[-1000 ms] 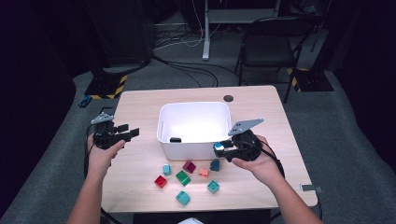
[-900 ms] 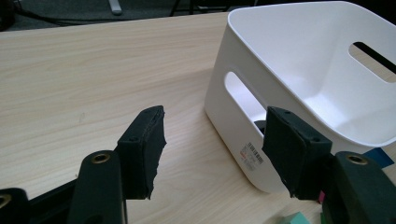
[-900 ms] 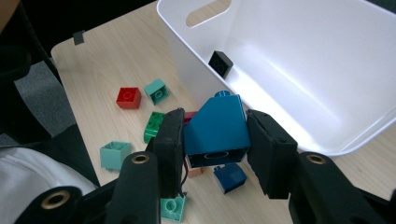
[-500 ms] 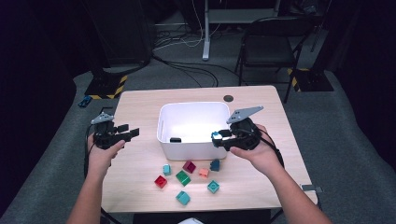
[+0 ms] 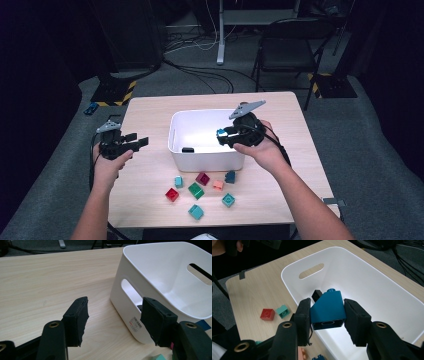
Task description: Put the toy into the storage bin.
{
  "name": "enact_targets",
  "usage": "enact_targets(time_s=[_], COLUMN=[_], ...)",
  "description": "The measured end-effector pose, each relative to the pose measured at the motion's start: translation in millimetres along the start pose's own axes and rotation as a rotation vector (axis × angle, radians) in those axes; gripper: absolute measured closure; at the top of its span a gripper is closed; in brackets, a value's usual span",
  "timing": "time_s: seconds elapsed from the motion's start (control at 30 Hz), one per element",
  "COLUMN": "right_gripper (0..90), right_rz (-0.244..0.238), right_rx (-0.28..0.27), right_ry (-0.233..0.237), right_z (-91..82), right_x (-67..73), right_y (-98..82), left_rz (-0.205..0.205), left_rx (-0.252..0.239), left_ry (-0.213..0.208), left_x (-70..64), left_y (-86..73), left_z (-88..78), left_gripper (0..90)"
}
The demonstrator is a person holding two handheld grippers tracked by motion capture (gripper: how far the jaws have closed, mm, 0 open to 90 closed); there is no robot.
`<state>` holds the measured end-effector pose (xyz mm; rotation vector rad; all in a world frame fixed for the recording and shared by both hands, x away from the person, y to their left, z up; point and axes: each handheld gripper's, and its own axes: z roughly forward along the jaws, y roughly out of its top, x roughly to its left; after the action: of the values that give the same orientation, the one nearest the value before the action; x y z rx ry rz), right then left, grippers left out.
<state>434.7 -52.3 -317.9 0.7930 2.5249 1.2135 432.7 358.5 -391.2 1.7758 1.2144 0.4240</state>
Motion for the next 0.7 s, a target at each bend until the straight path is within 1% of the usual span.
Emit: enact_targets(time_s=[0.1, 0.2, 0.3, 0.47, 0.5, 0.53, 0.57, 0.6, 0.63, 0.67, 0.7], right_gripper=[58.0, 57.9, 57.9, 57.9, 57.8, 57.9, 57.9, 57.9, 57.9, 57.9, 57.9], right_rz=[0.000, -0.020, -0.021, -0.023, -0.012, -0.021, -0.021, -0.020, -0.020, -0.018, -0.018], right_rx=[0.002, -0.001, -0.006, 0.002, 0.007, 0.002, 0.002, 0.007, 0.007, 0.006, 0.006], right_ry=[-0.008, -0.008, -0.007, -0.001, 0.000, 0.001, 0.001, -0.003, -0.003, -0.009, -0.009], right_z=[7.4, 15.5, 24.5, 42.7, 46.1, 49.9, 49.9, 57.2, 57.2, 65.3, 65.3], right_x=[-2.2, -5.1, -6.3, -11.7, -12.0, -13.5, -13.5, -15.2, -15.2, -16.8, -16.8], right_y=[5.4, 10.6, 15.2, 22.4, 23.8, 25.4, 25.4, 28.3, 28.3, 31.0, 31.0], left_rz=[-0.001, -0.001, 0.001, 0.001, -0.004, 0.000, 0.000, -0.003, -0.003, -0.010, -0.010], left_rx=[0.003, 0.009, 0.004, 0.003, 0.001, 0.001, 0.001, -0.005, -0.005, -0.010, -0.010], left_ry=[-0.002, -0.004, -0.004, -0.004, -0.005, -0.006, -0.006, -0.010, -0.010, -0.020, -0.020], left_x=[-0.8, -1.0, -0.4, 0.3, 0.0, 0.6, 0.6, 0.9, 0.9, 0.4, 0.4], left_y=[0.0, 0.1, 0.2, 0.2, 0.0, 0.2, 0.2, 0.3, 0.3, 0.5, 0.5], left_z=[0.3, 0.2, 0.5, 0.4, 0.2, 0.0, 0.0, -0.2, -0.2, -0.7, -0.7], left_gripper=[38.5, 38.5, 38.7, 38.8, 38.8, 38.8, 38.8, 38.8, 38.8, 38.8, 38.8])
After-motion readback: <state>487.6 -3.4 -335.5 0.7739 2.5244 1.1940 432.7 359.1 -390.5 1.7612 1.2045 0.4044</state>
